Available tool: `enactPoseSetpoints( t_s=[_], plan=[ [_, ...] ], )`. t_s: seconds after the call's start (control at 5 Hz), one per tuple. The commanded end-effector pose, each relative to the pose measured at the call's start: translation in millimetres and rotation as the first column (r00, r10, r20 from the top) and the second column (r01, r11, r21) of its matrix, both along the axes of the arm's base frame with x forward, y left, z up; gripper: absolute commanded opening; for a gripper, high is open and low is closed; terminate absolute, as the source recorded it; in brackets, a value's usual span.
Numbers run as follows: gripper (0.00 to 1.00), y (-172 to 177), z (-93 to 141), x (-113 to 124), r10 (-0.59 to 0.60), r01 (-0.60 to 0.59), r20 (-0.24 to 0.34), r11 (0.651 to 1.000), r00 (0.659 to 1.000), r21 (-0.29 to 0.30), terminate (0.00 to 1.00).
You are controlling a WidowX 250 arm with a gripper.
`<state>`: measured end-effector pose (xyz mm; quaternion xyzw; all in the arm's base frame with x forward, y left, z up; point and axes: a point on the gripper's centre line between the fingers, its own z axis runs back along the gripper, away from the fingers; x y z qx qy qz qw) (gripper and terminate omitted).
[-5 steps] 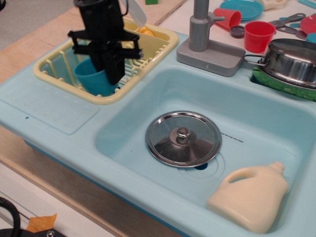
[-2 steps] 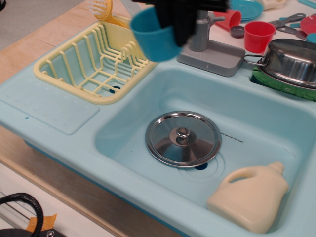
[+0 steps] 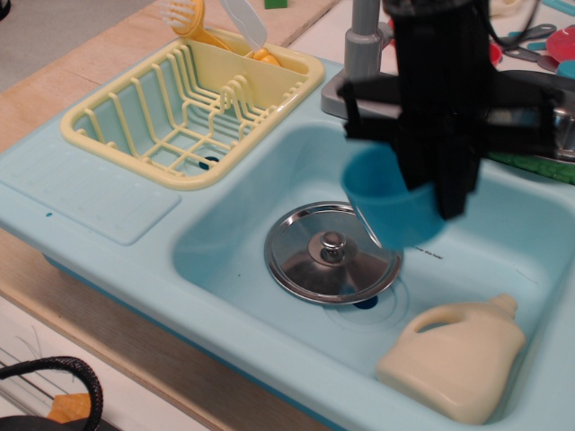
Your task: Put cup from anywhere into sink
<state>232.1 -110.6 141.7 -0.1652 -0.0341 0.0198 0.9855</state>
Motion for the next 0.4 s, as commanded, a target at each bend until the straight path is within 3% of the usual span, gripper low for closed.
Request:
enactPoseSetpoints(
  t_s=[0.0,0.2],
  plan=[
    [1.00,4.0,5.8,2.1,0.007,-0.004,0.047,0.997,0.999,-0.071,0.00],
    [1.00,4.0,5.8,2.1,0.007,-0.004,0.047,0.997,0.999,-0.071,1.00]
  ],
)
